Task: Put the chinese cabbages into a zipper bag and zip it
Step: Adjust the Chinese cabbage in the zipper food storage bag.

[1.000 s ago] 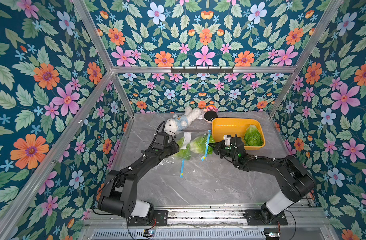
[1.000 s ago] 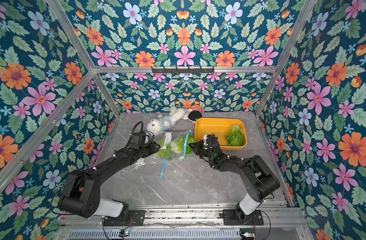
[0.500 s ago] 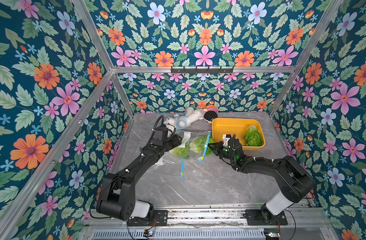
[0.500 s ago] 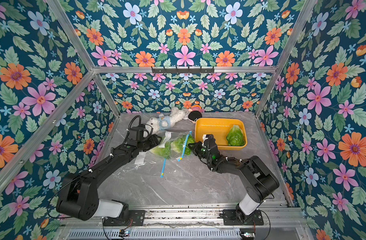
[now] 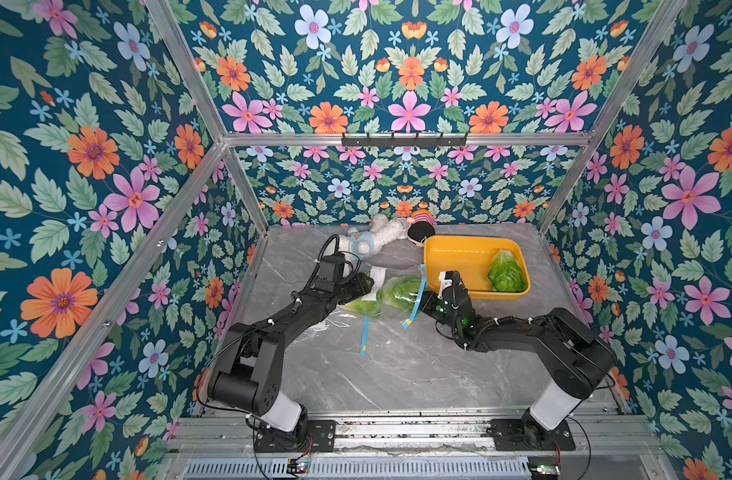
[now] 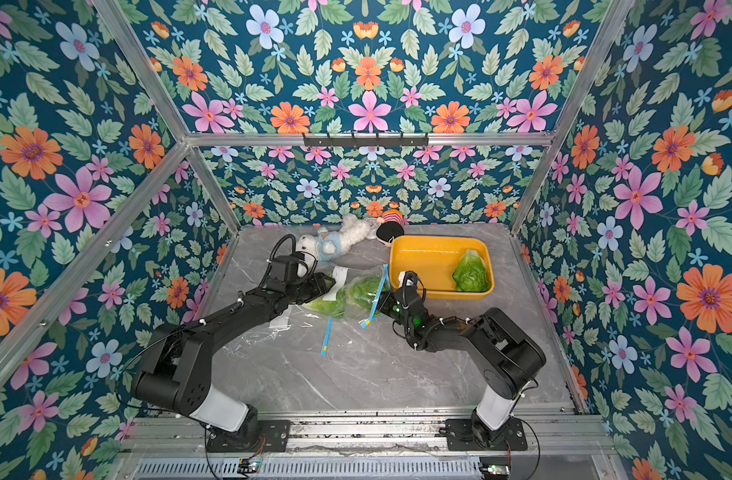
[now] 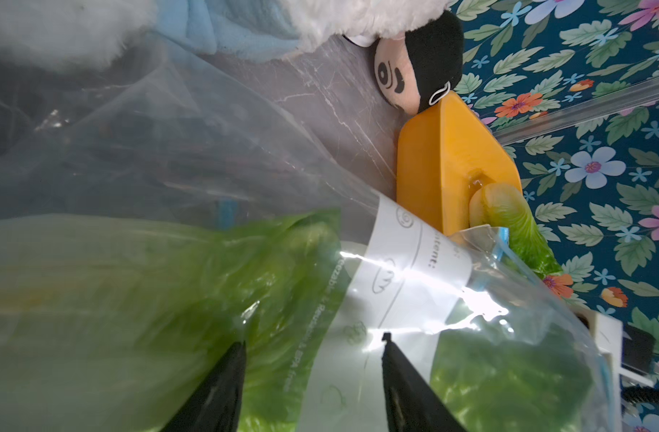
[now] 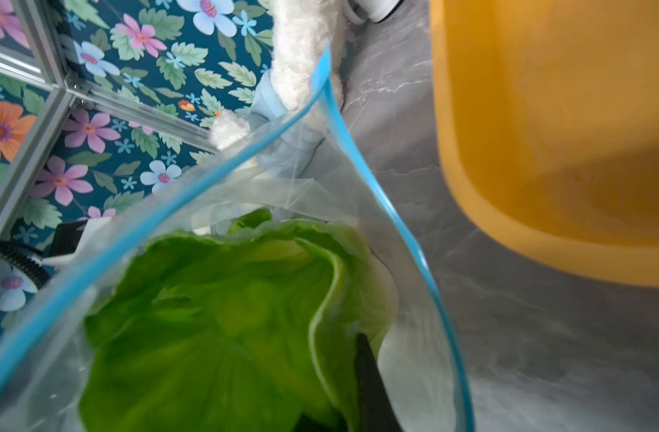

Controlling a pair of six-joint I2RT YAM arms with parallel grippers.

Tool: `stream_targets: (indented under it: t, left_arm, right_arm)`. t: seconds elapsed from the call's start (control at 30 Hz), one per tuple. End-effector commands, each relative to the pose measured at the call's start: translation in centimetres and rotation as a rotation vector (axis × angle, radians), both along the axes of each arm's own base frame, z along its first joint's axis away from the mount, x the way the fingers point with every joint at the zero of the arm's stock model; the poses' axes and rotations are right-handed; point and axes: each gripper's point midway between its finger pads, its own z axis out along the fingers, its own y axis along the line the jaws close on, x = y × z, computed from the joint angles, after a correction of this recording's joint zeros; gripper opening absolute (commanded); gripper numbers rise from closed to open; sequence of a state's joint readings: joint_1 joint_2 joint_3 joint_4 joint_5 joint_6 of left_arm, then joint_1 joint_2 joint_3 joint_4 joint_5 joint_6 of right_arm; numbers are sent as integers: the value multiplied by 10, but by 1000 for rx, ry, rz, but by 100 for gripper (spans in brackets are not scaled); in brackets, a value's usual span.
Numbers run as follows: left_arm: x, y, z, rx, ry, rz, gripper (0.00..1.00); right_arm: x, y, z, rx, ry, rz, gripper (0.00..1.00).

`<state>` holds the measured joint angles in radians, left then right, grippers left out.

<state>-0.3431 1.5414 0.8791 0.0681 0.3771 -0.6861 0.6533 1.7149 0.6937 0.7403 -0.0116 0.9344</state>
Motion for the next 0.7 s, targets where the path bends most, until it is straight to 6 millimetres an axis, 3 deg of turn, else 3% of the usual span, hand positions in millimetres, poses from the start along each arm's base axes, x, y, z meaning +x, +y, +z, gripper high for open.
stream_targets:
  t: [0.0, 0.23, 0.47, 0.67]
  left_arm:
    - [-6, -5, -4, -30, 17, -11, 60]
    - [-12, -7, -6, -77, 25, -1, 60]
    - [-12, 1, -4, -20, 13, 13, 60]
    - [-35, 13, 14, 1, -6, 29, 63]
  right_arm:
    - [4, 3, -2, -133, -93, 3, 2]
    - [-11, 20, -19, -272, -157, 86, 5]
    - [-27, 25, -8, -226, -193, 159, 31]
    - [-38, 21, -3, -216, -168, 176, 31]
